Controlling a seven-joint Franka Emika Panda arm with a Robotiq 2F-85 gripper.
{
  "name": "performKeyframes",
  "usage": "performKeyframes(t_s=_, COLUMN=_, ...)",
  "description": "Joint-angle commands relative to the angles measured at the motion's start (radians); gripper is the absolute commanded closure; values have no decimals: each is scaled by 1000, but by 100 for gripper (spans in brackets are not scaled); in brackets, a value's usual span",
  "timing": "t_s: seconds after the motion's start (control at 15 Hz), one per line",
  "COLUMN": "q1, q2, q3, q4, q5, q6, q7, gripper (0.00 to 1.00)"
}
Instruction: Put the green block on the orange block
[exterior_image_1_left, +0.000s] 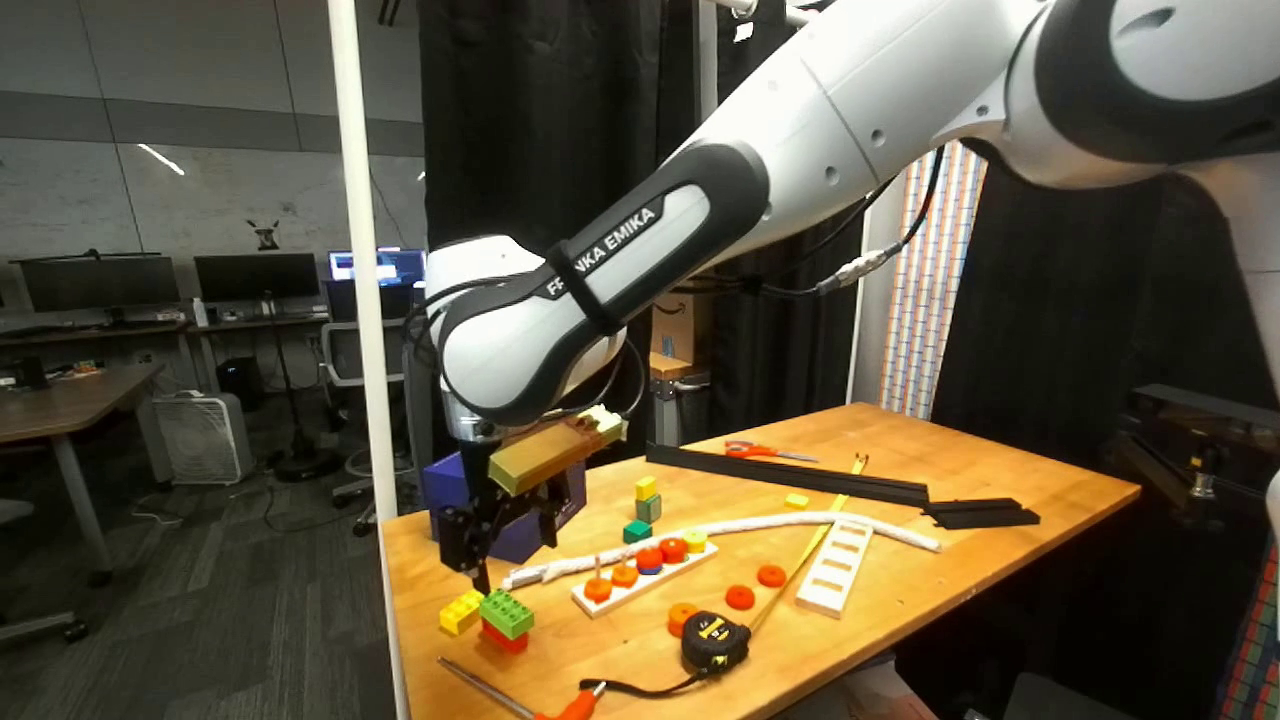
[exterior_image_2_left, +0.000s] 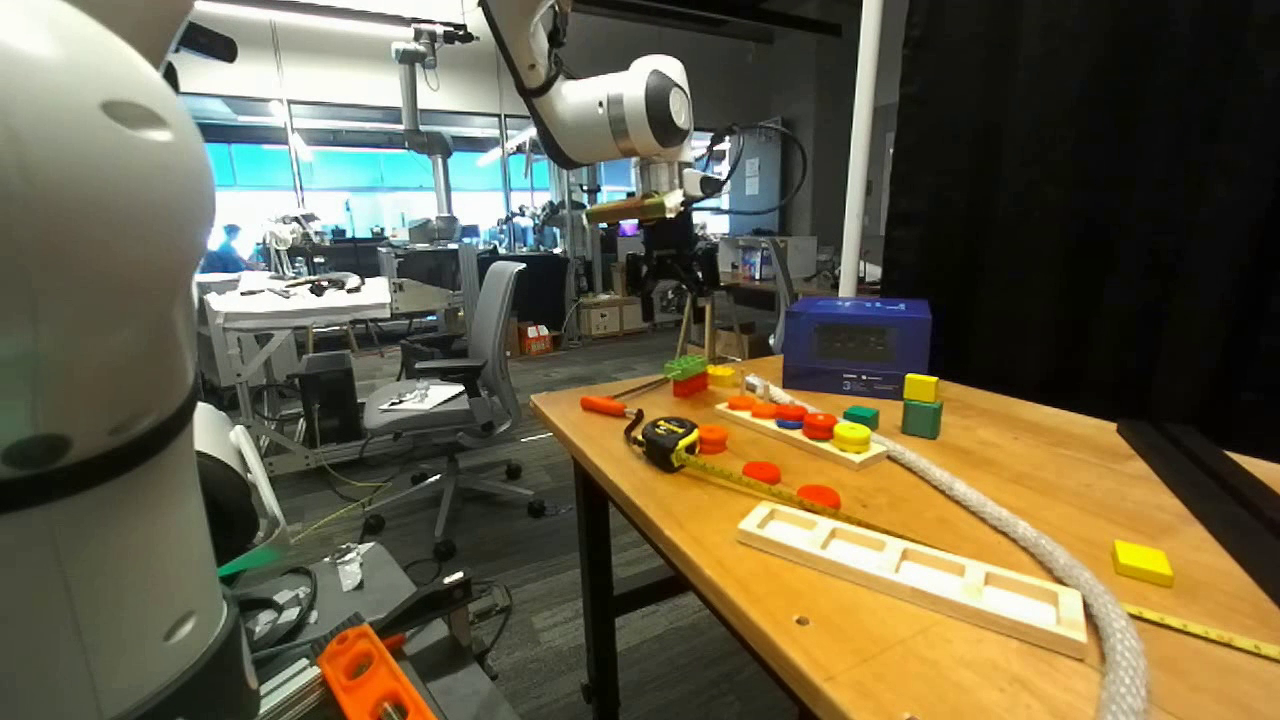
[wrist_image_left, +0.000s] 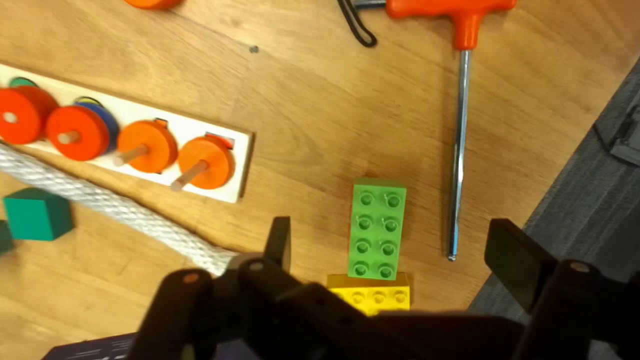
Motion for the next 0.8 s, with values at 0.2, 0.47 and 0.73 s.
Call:
performKeyframes(t_s=0.2, q1=12, q2=-366, q3=1, q4=-307, q5=-219, q6=-152, q7=259, gripper=0)
performKeyframes(t_s=0.47, q1=-48, q2=-592, q3=32, q4=-480, q5=-251, q6=-215, q7=316, gripper=0)
performKeyframes(t_s=0.73, q1=-98, q2=-820, q3=33, q4=-581, q5=-137, q6=-329, q7=195, gripper=0)
